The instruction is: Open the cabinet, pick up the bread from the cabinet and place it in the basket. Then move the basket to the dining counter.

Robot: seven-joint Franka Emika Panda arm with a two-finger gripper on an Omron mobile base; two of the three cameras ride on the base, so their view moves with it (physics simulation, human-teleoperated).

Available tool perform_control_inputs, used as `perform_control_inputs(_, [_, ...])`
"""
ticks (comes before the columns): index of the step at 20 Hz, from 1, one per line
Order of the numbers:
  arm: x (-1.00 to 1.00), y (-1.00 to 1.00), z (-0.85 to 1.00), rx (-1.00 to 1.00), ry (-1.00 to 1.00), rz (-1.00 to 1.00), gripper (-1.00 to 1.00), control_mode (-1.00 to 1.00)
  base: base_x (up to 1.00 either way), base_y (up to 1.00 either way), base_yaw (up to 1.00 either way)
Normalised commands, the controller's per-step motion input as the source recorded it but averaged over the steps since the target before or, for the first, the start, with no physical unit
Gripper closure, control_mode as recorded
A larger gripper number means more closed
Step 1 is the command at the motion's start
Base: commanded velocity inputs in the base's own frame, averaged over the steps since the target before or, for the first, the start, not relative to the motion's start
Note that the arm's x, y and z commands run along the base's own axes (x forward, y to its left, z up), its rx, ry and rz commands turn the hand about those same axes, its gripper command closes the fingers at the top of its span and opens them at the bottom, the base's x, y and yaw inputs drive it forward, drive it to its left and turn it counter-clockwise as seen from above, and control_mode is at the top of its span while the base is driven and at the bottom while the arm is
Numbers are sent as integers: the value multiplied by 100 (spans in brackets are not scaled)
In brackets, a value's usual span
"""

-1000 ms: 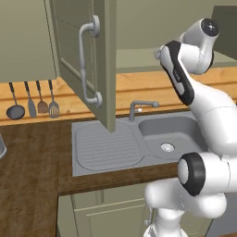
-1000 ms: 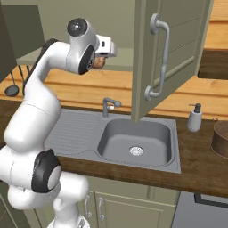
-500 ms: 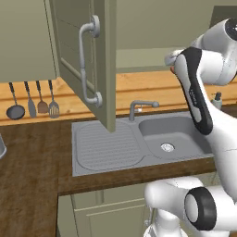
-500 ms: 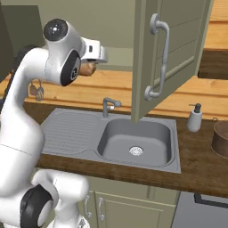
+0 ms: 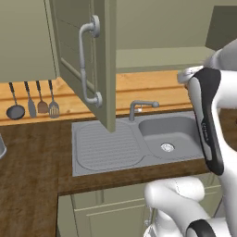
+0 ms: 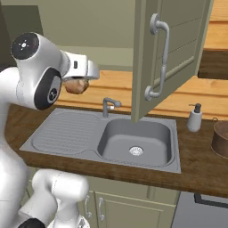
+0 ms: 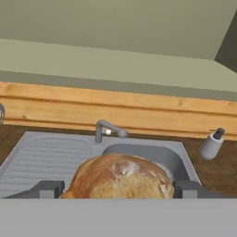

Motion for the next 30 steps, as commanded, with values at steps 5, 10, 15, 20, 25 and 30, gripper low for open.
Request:
perform_control_inputs(5, [-33, 0, -54, -15, 10, -5, 100, -100, 0, 0, 0])
perform_control_inputs(10, [-2, 0, -26, 0, 5, 0, 100, -100, 0, 0, 0])
perform_control_inputs(15, [-31, 2, -1, 0, 0, 0, 100, 100, -19, 0, 0])
perform_control_inputs(20, [0, 0, 0, 0, 0, 0, 100, 100, -100, -6, -1])
perform_control_inputs(25, [0, 0, 0, 0, 0, 0, 100, 100, -72, -60, -2])
perform_control_inputs(30, [0, 0, 0, 0, 0, 0, 100, 100, -8, -95, 0])
